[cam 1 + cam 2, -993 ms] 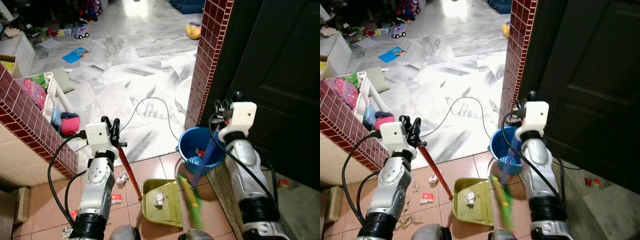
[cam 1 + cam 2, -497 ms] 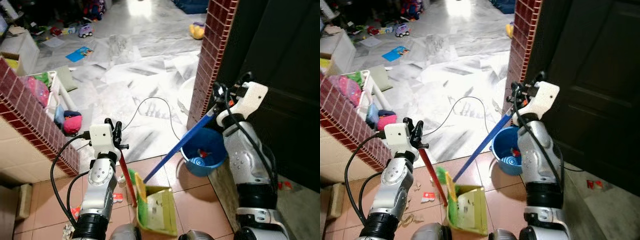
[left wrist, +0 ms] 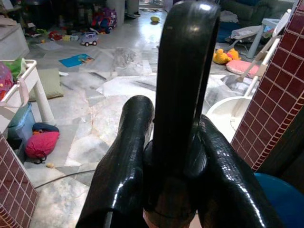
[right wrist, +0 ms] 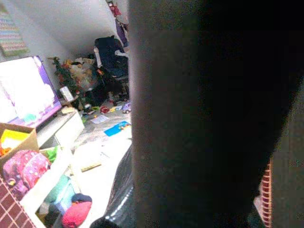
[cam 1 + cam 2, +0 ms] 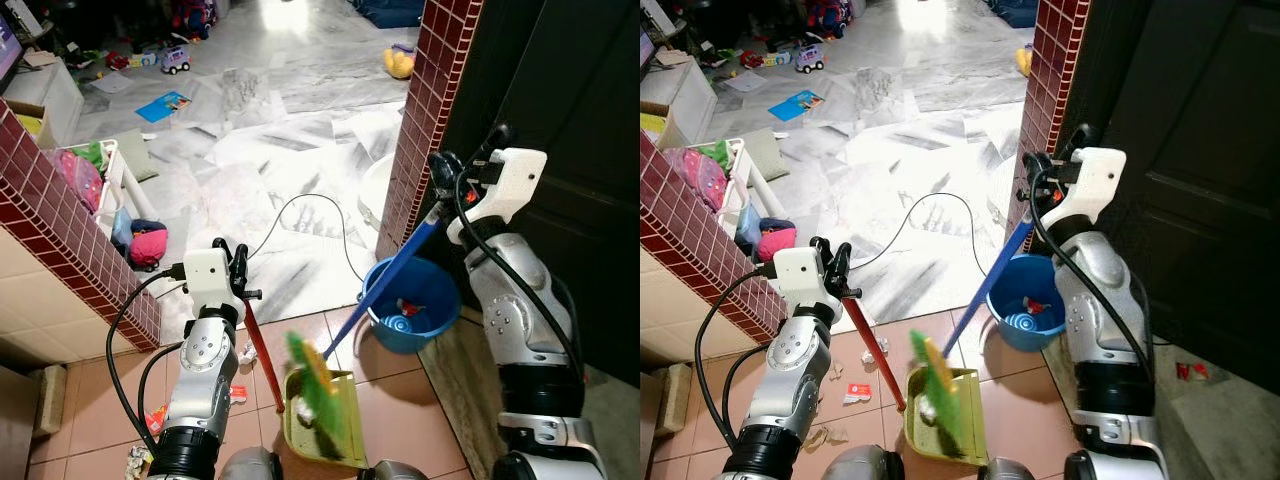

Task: Sweep floor

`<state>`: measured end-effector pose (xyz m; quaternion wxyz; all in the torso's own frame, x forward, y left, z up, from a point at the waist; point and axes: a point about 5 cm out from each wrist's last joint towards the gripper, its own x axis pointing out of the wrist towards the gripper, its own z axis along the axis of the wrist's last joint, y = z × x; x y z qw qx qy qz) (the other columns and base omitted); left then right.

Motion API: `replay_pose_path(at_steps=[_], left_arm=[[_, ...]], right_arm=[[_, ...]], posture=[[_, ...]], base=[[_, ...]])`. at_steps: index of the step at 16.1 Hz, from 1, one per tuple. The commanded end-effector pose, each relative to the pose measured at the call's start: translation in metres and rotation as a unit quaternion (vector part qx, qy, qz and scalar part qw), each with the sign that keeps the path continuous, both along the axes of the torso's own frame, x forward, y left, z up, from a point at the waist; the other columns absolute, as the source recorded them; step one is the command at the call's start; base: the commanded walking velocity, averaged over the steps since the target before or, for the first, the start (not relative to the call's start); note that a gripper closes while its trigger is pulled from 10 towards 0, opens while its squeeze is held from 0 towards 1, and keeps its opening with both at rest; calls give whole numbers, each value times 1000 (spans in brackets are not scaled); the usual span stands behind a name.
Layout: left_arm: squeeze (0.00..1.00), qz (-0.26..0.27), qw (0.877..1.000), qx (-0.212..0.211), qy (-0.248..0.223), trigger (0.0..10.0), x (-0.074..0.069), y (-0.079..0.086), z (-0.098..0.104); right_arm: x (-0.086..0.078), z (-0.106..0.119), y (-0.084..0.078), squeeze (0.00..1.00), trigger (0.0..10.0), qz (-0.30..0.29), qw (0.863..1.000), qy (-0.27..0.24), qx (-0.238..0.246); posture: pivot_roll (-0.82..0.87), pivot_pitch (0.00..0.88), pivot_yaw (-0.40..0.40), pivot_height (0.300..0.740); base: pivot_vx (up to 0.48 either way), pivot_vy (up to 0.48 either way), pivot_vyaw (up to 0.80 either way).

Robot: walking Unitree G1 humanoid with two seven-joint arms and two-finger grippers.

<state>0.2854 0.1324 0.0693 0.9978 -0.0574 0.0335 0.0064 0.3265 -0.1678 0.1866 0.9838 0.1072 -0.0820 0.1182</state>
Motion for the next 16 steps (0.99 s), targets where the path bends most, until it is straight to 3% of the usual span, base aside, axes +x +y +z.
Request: replay_pose_path(at_steps=[1, 8, 11, 16], left_arm=[[0, 2, 1000, 2, -15, 10000, 4, 2, 7], [0, 1, 1000, 9, -15, 10000, 4, 6, 7], [0, -2, 1000, 5, -22, 10000, 2, 9, 11], [0, -15, 998, 23, -48, 10000, 2, 13, 24]], right_arm=[[-2, 16, 0, 0, 10000, 6, 999, -38, -4], [-13, -2, -7, 0, 10000, -24, 997, -37, -69], [-21, -20, -9, 0, 10000, -75, 991, -25, -108], [-30, -46, -12, 0, 10000, -125, 985, 15, -121]], posture=[[-88, 0, 52, 740], [-86, 0, 57, 740], [-79, 0, 54, 740], [-51, 0, 47, 740]], base=[[0, 0, 0], [0, 0, 0], [0, 0, 0], [0, 0, 0]])
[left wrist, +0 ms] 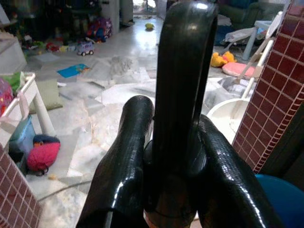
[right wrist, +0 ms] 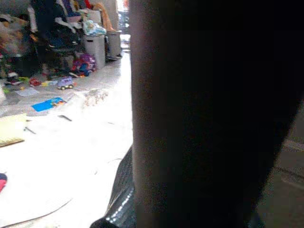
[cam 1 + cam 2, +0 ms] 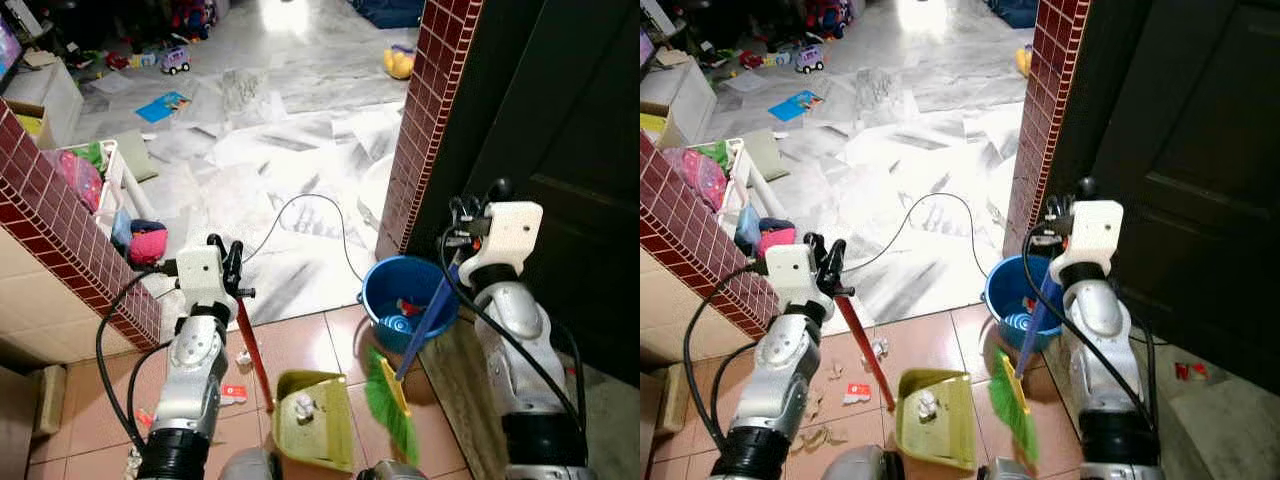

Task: Sweep floor

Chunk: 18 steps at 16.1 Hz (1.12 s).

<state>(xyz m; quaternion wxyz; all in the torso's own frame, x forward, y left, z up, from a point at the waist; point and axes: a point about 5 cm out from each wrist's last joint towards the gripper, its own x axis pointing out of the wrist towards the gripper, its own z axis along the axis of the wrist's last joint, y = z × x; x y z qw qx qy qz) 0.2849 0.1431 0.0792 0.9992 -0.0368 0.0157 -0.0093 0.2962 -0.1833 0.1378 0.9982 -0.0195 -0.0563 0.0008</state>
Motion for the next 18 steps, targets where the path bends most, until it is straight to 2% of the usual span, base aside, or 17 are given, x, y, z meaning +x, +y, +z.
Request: replay_pose_path(at_steps=[1, 3, 5, 8, 15, 18], left_arm=[[0, 1, 999, 3, -32, 10000, 1, 5, 15], [0, 2, 1000, 5, -28, 10000, -1, 7, 13], [0, -5, 1000, 1, -23, 10000, -3, 1, 12], [0, -15, 1000, -10, -19, 10000, -1, -8, 12], [0, -3, 1000, -20, -12, 10000, 3, -4, 11], [0, -2, 1000, -20, -16, 10000, 4, -4, 12]], right_arm=[[-2, -1, 6, 0, 10000, 0, 1000, -7, -1], [-4, -6, 10, 0, 10000, 2, 1000, -2, 0], [-4, -8, 12, 0, 10000, 0, 1000, -1, 1], [-1, -8, 6, 0, 10000, -14, 1000, -3, -5], [1, -6, -2, 0, 10000, -26, 999, -3, -19], [1, -7, -3, 0, 10000, -28, 999, -2, -23]], posture=[[-53, 0, 55, 740], [-53, 0, 60, 740], [-59, 0, 62, 740], [-73, 0, 64, 740], [-87, 0, 56, 740], [-87, 0, 55, 740]], base=[[0, 0, -406], [0, 0, 0], [0, 0, 0], [-276, 0, 0], [-282, 0, 0], [0, 0, 0]])
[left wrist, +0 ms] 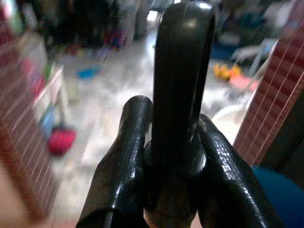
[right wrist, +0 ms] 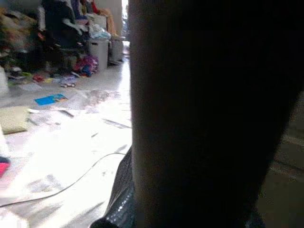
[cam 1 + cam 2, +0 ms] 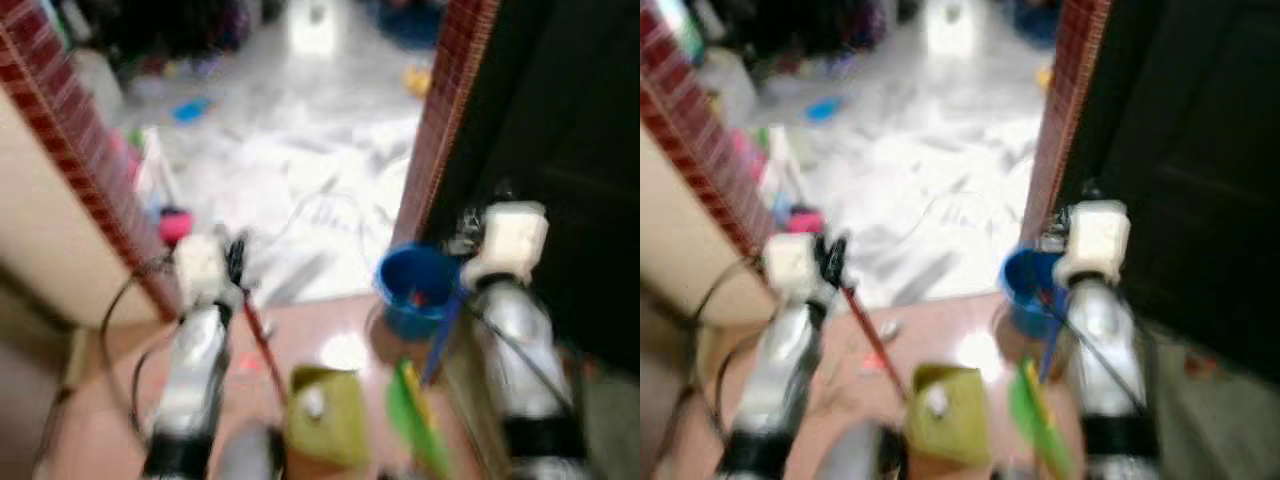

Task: Sweep floor

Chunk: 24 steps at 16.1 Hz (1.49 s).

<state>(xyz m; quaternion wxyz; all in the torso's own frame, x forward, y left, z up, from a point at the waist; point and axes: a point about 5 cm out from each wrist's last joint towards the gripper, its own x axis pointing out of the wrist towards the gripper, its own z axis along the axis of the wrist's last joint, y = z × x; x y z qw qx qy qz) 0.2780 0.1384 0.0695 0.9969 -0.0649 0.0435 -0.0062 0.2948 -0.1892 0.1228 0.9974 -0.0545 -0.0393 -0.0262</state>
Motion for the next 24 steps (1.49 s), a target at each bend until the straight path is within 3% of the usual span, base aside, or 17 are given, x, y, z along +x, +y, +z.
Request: replay_pose_path(at_steps=[1, 7, 10, 16, 18, 21, 24], left_arm=[[0, -1, 999, 7, -47, 10000, 12, 2, 23], [0, 40, 996, 5, -83, 10000, 22, 15, 43], [0, 60, 993, -37, -91, 10000, 28, 21, 55], [0, 104, 977, -92, -164, 10000, 43, 42, 106], [0, 100, 968, -110, -203, 10000, 46, 44, 134], [0, 98, 966, -111, -214, 10000, 47, 45, 145], [0, 119, 965, -92, -217, 10000, 46, 58, 148]], right_arm=[[3, 9, 3, 0, 10000, 1, 1000, -19, 9], [3, 8, -3, 0, 10000, -11, 1000, -16, -2], [4, 4, -8, 0, 10000, -16, 1000, -7, -19], [2, -7, -12, 0, 10000, -18, 999, 12, -35], [2, -9, -12, 0, 10000, -17, 999, 17, -40], [2, -13, -13, 0, 10000, -18, 999, 22, -42], [2, -13, -12, 0, 10000, -15, 999, 22, -41]], posture=[[-88, 0, 53, 740], [-89, 0, 55, 740], [-86, 0, 52, 740], [-81, 0, 47, 740], [-82, 0, 49, 740], [-79, 0, 52, 740], [-79, 0, 53, 740]], base=[[0, 0, 0], [0, 0, -515], [0, 0, -756], [0, 0, -95], [0, 0, 0], [0, 0, 0], [0, 0, 0]])
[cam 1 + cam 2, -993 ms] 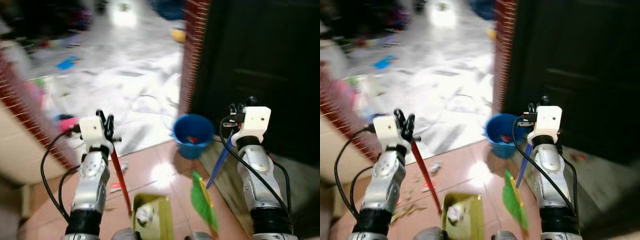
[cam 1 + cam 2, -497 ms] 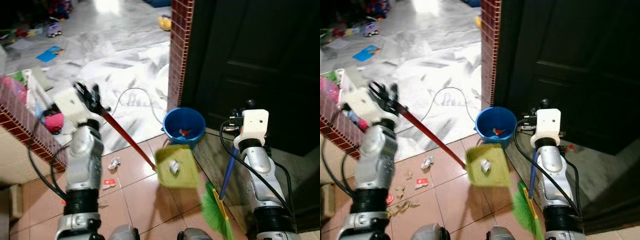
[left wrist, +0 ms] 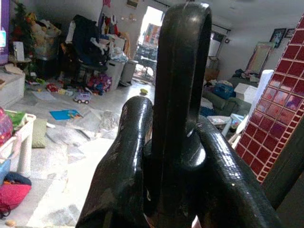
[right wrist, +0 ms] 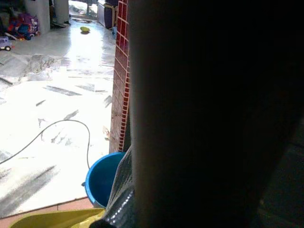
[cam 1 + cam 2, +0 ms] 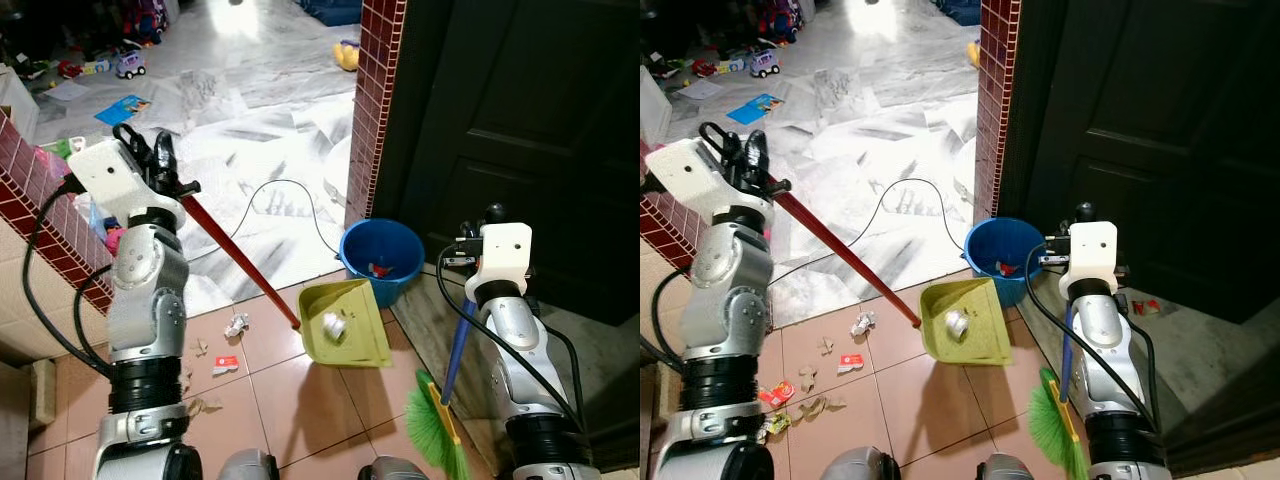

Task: Sweep floor

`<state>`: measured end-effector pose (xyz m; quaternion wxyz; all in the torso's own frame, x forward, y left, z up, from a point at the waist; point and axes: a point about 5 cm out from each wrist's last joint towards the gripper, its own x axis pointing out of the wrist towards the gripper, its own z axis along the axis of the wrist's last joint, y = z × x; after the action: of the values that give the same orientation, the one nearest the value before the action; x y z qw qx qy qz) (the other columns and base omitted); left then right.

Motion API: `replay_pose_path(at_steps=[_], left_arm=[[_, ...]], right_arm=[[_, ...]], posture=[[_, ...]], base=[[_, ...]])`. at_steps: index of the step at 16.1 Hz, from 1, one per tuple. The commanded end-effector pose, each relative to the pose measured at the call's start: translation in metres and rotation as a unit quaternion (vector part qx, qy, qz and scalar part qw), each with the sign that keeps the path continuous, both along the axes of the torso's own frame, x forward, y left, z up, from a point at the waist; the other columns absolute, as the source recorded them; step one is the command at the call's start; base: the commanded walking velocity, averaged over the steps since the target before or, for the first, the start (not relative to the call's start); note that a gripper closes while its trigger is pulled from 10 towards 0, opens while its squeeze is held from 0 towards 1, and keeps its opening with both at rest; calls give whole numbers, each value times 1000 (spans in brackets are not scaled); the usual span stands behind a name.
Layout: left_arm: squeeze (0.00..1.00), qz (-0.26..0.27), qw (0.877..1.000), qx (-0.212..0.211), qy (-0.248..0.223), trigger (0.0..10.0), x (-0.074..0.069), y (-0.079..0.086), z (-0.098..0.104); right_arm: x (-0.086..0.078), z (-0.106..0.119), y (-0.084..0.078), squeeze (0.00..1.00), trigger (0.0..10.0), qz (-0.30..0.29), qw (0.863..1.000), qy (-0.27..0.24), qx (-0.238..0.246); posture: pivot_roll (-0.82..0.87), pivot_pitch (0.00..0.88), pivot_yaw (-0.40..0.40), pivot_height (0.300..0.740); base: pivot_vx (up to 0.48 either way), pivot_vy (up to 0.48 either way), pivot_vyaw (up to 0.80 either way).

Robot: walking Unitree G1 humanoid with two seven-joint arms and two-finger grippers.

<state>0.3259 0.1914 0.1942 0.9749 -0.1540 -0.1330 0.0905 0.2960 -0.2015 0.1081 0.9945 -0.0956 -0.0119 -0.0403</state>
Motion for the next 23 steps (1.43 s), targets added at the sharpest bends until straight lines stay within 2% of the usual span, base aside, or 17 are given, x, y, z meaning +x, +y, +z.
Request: replay_pose_path(at_steps=[1, 6, 10, 14, 23], left_arm=[[0, 39, 997, 15, -58, 10000, -3, 16, 31], [0, 78, 994, 29, -66, 10000, -3, 41, 41], [0, 99, 989, 32, -100, 10000, 2, 53, 63], [0, 92, 987, 26, -131, 10000, 9, 47, 79], [0, 92, 984, 15, -155, 10000, 17, 41, 91]], right_arm=[[1, 1, 1, 0, 10000, 3, 1000, -4, 0], [3, -1, 4, 0, 10000, 12, 1000, 0, 2], [4, -1, 6, 0, 10000, 15, 1000, 1, 5], [4, -1, 8, 0, 10000, 20, 1000, -1, 4], [3, -1, 14, 0, 10000, 35, 999, -3, 6]], posture=[[-74, 0, 50, 740], [-68, 0, 44, 740], [-71, 0, 41, 740], [-74, 0, 43, 740], [-81, 0, 53, 740]], base=[[0, 0, 0], [0, 0, 0], [0, 0, -323], [134, 0, -752], [449, 0, 0]])
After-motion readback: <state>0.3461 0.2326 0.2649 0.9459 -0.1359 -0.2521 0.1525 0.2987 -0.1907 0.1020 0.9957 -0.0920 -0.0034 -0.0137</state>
